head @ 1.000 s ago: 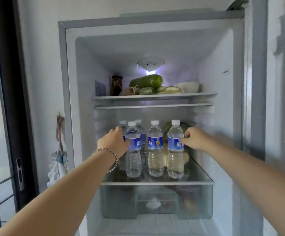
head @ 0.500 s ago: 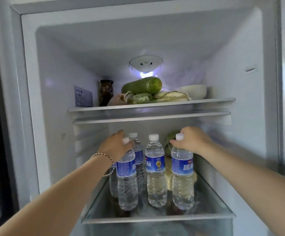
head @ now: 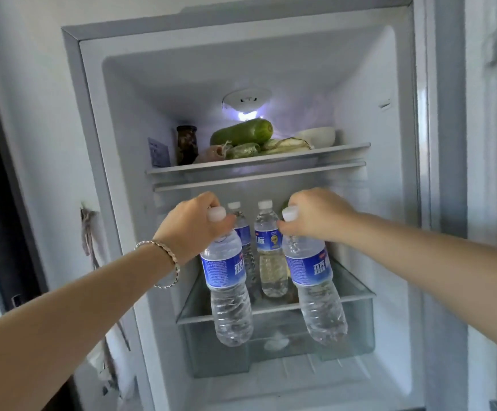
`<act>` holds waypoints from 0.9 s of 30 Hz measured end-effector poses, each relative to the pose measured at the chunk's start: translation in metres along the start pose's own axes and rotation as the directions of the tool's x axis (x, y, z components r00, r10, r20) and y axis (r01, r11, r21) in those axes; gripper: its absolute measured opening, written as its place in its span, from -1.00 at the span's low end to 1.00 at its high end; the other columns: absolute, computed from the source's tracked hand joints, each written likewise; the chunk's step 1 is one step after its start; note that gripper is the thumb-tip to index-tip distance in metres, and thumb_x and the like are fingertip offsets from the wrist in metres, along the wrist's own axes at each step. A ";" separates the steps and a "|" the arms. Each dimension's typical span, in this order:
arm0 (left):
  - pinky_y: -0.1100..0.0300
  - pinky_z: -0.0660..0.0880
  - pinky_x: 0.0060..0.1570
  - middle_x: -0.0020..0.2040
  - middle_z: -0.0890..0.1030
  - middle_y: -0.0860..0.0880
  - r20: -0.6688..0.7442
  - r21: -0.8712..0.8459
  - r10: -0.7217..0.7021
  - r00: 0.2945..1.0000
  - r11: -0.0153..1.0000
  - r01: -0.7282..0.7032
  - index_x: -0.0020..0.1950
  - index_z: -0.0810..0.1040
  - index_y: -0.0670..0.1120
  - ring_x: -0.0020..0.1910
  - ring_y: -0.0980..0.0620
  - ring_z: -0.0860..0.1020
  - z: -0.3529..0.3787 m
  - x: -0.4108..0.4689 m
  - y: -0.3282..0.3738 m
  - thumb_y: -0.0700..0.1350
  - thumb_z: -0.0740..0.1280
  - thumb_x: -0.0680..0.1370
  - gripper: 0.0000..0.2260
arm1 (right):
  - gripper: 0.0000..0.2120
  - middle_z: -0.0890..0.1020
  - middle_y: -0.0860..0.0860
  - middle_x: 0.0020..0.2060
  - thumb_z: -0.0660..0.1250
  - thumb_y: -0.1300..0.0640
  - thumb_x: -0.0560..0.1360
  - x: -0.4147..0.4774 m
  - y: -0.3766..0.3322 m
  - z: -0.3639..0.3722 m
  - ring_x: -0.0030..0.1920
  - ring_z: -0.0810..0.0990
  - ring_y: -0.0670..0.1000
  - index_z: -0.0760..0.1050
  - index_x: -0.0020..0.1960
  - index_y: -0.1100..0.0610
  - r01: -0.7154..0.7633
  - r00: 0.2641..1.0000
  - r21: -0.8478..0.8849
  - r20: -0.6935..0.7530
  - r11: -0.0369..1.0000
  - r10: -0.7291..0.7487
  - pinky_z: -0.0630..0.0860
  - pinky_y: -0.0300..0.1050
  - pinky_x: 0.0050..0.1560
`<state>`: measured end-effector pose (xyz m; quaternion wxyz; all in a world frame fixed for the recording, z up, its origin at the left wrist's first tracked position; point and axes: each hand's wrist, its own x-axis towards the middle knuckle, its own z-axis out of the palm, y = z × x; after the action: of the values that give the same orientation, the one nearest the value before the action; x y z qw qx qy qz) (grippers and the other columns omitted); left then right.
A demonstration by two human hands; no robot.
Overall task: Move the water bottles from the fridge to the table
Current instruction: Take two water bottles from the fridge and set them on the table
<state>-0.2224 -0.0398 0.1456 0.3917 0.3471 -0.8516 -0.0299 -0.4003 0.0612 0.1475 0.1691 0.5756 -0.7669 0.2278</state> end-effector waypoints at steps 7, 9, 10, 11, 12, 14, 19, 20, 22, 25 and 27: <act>0.20 0.38 -0.37 -0.35 0.46 0.02 0.110 0.128 -0.104 0.989 0.988 0.089 -0.23 0.40 -0.03 -0.36 -0.01 0.43 -0.047 -0.093 0.016 -0.01 0.38 0.46 -0.80 | -0.62 0.47 0.05 -0.43 0.31 -0.13 0.40 -0.043 -0.066 0.002 -0.27 0.50 0.11 0.38 -0.43 0.12 0.250 0.943 0.118 0.196 0.961 -0.269 0.29 -0.12 -0.41; 0.17 0.43 -0.33 -0.30 0.51 -0.01 0.094 0.205 -0.195 0.976 0.963 0.173 -0.17 0.42 -0.05 -0.31 -0.05 0.47 -0.059 -0.126 0.016 0.02 0.38 0.45 -0.81 | -0.62 0.52 0.10 -0.34 0.28 -0.11 0.43 -0.059 -0.082 0.010 -0.23 0.49 0.11 0.39 -0.40 0.14 0.341 0.903 0.167 0.214 0.925 -0.372 0.30 -0.13 -0.39; 0.16 0.47 -0.30 -0.27 0.53 -0.02 0.083 0.245 -0.254 0.964 0.943 0.227 -0.15 0.43 -0.04 -0.30 -0.06 0.49 -0.064 -0.144 0.016 0.03 0.38 0.45 -0.80 | -0.64 0.54 0.11 -0.30 0.29 -0.11 0.43 -0.068 -0.091 0.014 -0.24 0.48 0.11 0.44 -0.34 0.17 0.377 0.883 0.211 0.213 0.902 -0.419 0.30 -0.13 -0.39; 0.14 0.50 -0.27 -0.23 0.55 -0.04 0.066 0.279 -0.314 0.947 0.917 0.285 -0.13 0.44 -0.04 -0.27 -0.08 0.51 -0.069 -0.164 0.017 0.04 0.38 0.45 -0.80 | -0.65 0.54 0.09 -0.30 0.30 -0.12 0.42 -0.078 -0.100 0.017 -0.25 0.48 0.10 0.46 -0.29 0.18 0.412 0.857 0.262 0.214 0.873 -0.469 0.30 -0.13 -0.39; 0.12 0.52 -0.21 -0.18 0.57 -0.06 0.043 0.309 -0.373 0.927 0.887 0.343 -0.11 0.45 -0.03 -0.23 -0.10 0.53 -0.074 -0.184 0.020 0.05 0.37 0.45 -0.81 | -0.65 0.51 0.05 -0.32 0.30 -0.13 0.41 -0.088 -0.109 0.021 -0.26 0.48 0.10 0.45 -0.30 0.16 0.460 0.820 0.307 0.213 0.833 -0.531 0.29 -0.13 -0.38; 0.10 0.52 -0.12 -0.14 0.57 -0.08 -0.016 0.358 -0.485 0.874 0.814 0.458 -0.09 0.47 -0.06 -0.14 -0.13 0.55 -0.085 -0.227 0.027 0.04 0.36 0.47 -0.81 | -0.64 0.40 -0.02 -0.39 0.30 -0.12 0.44 -0.111 -0.128 0.025 -0.29 0.44 0.08 0.32 -0.39 0.08 0.548 0.739 0.367 0.208 0.751 -0.641 0.26 -0.15 -0.40; 0.17 0.44 -0.14 -0.15 0.55 -0.05 -0.145 0.480 -0.714 0.685 0.555 0.680 -0.15 0.43 -0.04 -0.15 -0.11 0.52 -0.119 -0.350 0.056 0.07 0.30 0.48 -0.81 | -0.60 0.35 -0.04 -0.35 0.23 -0.07 0.51 -0.191 -0.181 0.028 -0.09 0.47 0.08 0.21 -0.43 0.02 0.696 0.500 0.497 0.182 0.518 -0.846 0.36 -0.07 -0.15; 0.17 0.41 -0.15 -0.15 0.55 -0.04 -0.179 0.483 -0.750 0.637 0.498 0.721 -0.13 0.44 -0.04 -0.13 -0.12 0.52 -0.127 -0.375 0.066 0.07 0.31 0.47 -0.81 | -0.59 0.37 -0.04 -0.34 0.22 -0.07 0.52 -0.212 -0.193 0.024 -0.09 0.45 0.08 0.19 -0.43 0.01 0.734 0.428 0.506 0.174 0.454 -0.887 0.33 -0.08 -0.14; 0.15 0.42 -0.10 -0.04 0.61 -0.07 -0.244 0.498 -0.795 0.555 0.389 0.776 -0.01 0.50 -0.07 -0.03 -0.16 0.56 -0.142 -0.426 0.090 0.07 0.32 0.46 -0.75 | -0.65 0.54 0.04 -0.22 0.27 -0.08 0.49 -0.255 -0.215 0.016 -0.05 0.54 0.14 0.26 -0.36 0.06 0.755 0.327 0.559 0.133 0.343 -0.936 0.35 -0.10 -0.15; 0.15 0.42 -0.10 0.08 0.64 -0.13 -0.362 0.487 -0.835 0.415 0.210 0.848 0.08 0.52 -0.08 0.04 -0.18 0.58 -0.167 -0.507 0.132 0.09 0.33 0.46 -0.70 | -0.70 0.64 0.16 -0.03 0.30 -0.09 0.45 -0.331 -0.245 -0.003 0.03 0.60 0.18 0.33 -0.16 0.13 0.765 0.209 0.614 0.052 0.196 -0.977 0.41 -0.09 -0.13; 0.17 0.38 -0.16 0.06 0.64 -0.13 -0.451 0.457 -0.836 0.312 0.084 0.885 0.07 0.52 -0.09 -0.03 -0.15 0.57 -0.183 -0.562 0.166 0.10 0.33 0.46 -0.69 | -0.71 0.64 0.17 -0.01 0.30 -0.09 0.46 -0.387 -0.261 -0.020 0.03 0.60 0.17 0.35 -0.12 0.14 0.774 0.111 0.627 0.004 0.089 -0.994 0.41 -0.11 -0.13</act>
<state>0.0631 0.4720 -0.0377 0.1834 0.8878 -0.4190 0.0504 -0.0412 0.3231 0.0023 -0.0510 0.9792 -0.1592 0.1145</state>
